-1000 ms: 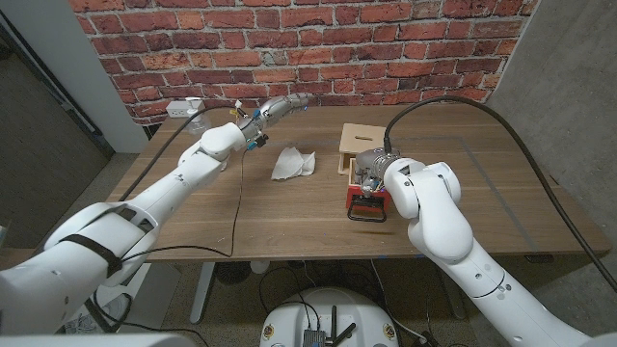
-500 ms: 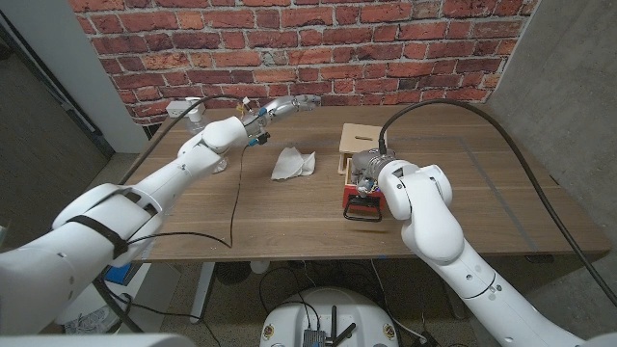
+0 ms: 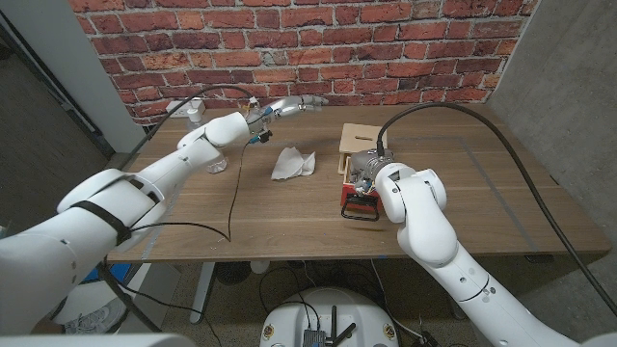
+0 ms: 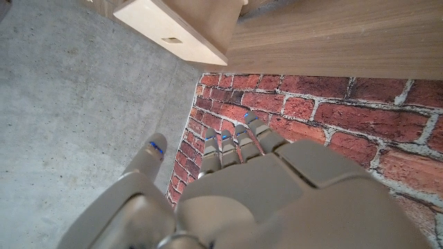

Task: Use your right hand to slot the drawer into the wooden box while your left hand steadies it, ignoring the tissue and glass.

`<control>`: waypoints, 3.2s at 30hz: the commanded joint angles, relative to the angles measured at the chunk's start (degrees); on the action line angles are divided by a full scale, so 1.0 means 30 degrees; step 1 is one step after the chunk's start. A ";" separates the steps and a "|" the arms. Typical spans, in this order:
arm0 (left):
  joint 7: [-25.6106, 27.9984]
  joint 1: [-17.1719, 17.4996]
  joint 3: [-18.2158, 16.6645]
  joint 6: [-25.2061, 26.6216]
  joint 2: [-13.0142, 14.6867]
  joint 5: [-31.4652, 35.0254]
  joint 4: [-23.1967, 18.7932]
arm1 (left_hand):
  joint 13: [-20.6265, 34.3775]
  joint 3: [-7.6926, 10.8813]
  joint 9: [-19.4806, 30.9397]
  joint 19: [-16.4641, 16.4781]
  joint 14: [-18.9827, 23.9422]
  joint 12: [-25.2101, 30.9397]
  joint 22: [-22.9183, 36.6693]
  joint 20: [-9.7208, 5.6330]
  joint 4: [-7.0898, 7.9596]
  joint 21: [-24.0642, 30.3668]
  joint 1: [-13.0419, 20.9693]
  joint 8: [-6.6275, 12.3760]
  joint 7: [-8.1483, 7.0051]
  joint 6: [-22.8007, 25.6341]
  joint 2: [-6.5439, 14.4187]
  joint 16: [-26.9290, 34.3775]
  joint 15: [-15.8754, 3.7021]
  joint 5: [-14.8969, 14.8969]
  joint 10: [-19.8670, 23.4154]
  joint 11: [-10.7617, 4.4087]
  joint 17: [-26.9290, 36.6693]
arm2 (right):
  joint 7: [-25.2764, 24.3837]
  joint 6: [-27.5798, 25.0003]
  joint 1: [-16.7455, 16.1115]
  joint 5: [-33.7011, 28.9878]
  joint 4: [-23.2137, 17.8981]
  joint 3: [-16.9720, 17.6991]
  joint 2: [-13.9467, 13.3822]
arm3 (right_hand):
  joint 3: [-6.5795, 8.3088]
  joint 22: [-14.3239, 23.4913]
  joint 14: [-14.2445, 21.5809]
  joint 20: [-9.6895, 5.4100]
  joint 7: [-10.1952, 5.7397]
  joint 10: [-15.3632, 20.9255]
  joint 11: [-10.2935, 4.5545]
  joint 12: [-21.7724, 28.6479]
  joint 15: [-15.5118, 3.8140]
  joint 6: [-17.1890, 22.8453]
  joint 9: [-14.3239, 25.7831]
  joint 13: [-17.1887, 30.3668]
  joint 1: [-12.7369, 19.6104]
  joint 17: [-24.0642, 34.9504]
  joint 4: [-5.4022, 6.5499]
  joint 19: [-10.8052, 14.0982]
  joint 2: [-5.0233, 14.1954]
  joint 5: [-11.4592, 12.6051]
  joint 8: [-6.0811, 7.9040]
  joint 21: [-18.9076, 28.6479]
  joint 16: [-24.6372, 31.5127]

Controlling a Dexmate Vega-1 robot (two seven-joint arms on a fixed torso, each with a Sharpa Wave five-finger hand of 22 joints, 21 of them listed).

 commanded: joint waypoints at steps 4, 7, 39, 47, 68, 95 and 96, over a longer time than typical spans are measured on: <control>0.2242 -0.1948 0.1994 -0.2965 -0.0809 0.3346 0.2968 | 0.0057 0.0089 0.0017 -0.0318 -0.0174 -0.0005 0.0084 -0.2082 0.0309 -0.0076 -0.0417 -0.0051 -0.0469 0.0043 0.1350 0.0065 -0.0451 0.0097 0.0142 -0.0354 -0.0022 | -0.0761 -0.0267 -0.0239 0.0010 0.0223 -0.0060 0.0031 | 0.1269 0.0053 0.0737 -0.2547 -0.0304 0.0106 0.0021 -0.0001 -0.1505 0.0494 0.0053 0.0087 -0.0058 0.0479 0.1095 -0.0099 0.0315 0.0112 0.0091 0.0120 0.0129; 0.2998 -0.2274 0.2465 -0.3280 -0.0808 0.4241 0.3202 | 0.0048 0.0106 0.0011 -0.0607 -0.0283 -0.0023 0.0081 -0.2206 0.0406 -0.0142 -0.0484 -0.0120 -0.0760 -0.0099 0.1333 0.0029 -0.0596 0.0126 0.0152 -0.0377 -0.0050 | -0.0821 -0.0312 -0.0288 0.0031 0.0184 -0.0030 0.0014 | 0.1315 0.0053 0.0718 -0.2549 -0.0269 0.0141 0.0008 0.0014 -0.1509 0.0487 0.0054 0.0087 -0.0060 0.0462 0.1075 -0.0091 0.0305 0.0121 0.0085 0.0120 0.0114; 0.8616 -0.6267 1.0140 -0.4326 -0.2506 0.8698 0.7223 | -0.0002 -0.0666 -0.0002 -0.4121 -0.2327 -0.0353 0.0127 -0.2213 0.3360 -0.0220 -0.1294 -0.0307 -0.1823 -0.2852 0.1331 -0.0078 -0.1861 0.0279 -0.1542 -0.1298 -0.0064 | -0.0700 -0.0167 -0.0247 0.0315 -0.0038 0.0052 0.0161 | 0.1540 0.0054 0.0874 -0.2543 -0.0224 0.0208 0.0029 0.0007 -0.1492 0.0534 0.0060 0.0076 -0.0239 0.0420 0.1083 -0.0004 0.0229 0.0151 0.0058 0.0161 0.0198; 0.8848 -0.6532 1.1110 -0.3954 -0.2735 0.8611 0.7355 | -0.0001 -0.0694 -0.0005 -0.4394 -0.2511 -0.0344 0.0129 -0.2355 0.3430 -0.0216 -0.1290 -0.0287 -0.1714 -0.3030 0.1346 -0.0070 -0.1852 0.0289 -0.1703 -0.1175 -0.0068 | -0.0762 -0.0275 -0.0059 0.0623 0.0178 0.0045 0.0133 | 0.1587 0.0053 0.0851 -0.2541 -0.0224 0.0207 0.0024 0.0007 -0.1516 0.0541 0.0062 0.0077 -0.0287 0.0444 0.1068 0.0010 0.0199 0.0157 0.0057 0.0158 0.0209; 1.0802 -0.7209 1.2932 -0.3303 -0.3174 0.9902 0.7460 | -0.0011 -0.0728 -0.0028 -0.5508 -0.2670 -0.0223 0.0139 -0.2410 0.3477 -0.0303 -0.1253 -0.0093 -0.1513 -0.2737 0.1374 -0.0023 -0.1982 0.0308 -0.1611 -0.1065 -0.0108 | -0.1291 -0.0923 0.0479 0.1786 0.0652 -0.0088 -0.0117 | 0.1698 0.0051 0.0827 -0.2541 -0.0183 0.0179 0.0024 0.0001 -0.1500 0.0573 0.0061 0.0080 -0.0374 0.0448 0.1059 0.0040 0.0159 0.0155 0.0058 0.0150 0.0227; 0.9787 -0.7378 1.3428 -0.2732 -0.3532 0.9330 0.7538 | -0.0016 -0.0743 -0.0030 -0.5314 -0.2000 -0.0014 0.0135 -0.2331 0.3556 0.0089 -0.1280 0.0092 -0.1446 -0.1765 0.1422 0.0194 -0.2024 0.0292 -0.0887 -0.1024 -0.0127 | -0.2090 -0.1064 0.1497 0.3505 0.1125 -0.0500 -0.1112 | 0.1785 0.0047 0.0831 -0.2540 -0.0169 0.0163 0.0026 0.0003 -0.1498 0.0555 0.0065 0.0079 -0.0539 0.0467 0.1085 0.0069 0.0171 0.0148 0.0044 0.0126 0.0269; 0.9780 -0.7385 1.3432 -0.2744 -0.3532 0.9338 0.7536 | -0.0015 -0.0744 -0.0029 -0.5306 -0.1974 -0.0017 0.0135 -0.2332 0.3559 0.0093 -0.1283 0.0102 -0.1439 -0.1725 0.1422 0.0199 -0.2036 0.0291 -0.0883 -0.1038 -0.0127 | -0.2159 -0.1071 0.1531 0.3656 0.1133 -0.0496 -0.1141 | 0.1787 0.0047 0.0830 -0.2539 -0.0172 0.0163 0.0025 0.0003 -0.1499 0.0554 0.0065 0.0079 -0.0539 0.0466 0.1084 0.0069 0.0170 0.0148 0.0043 0.0126 0.0268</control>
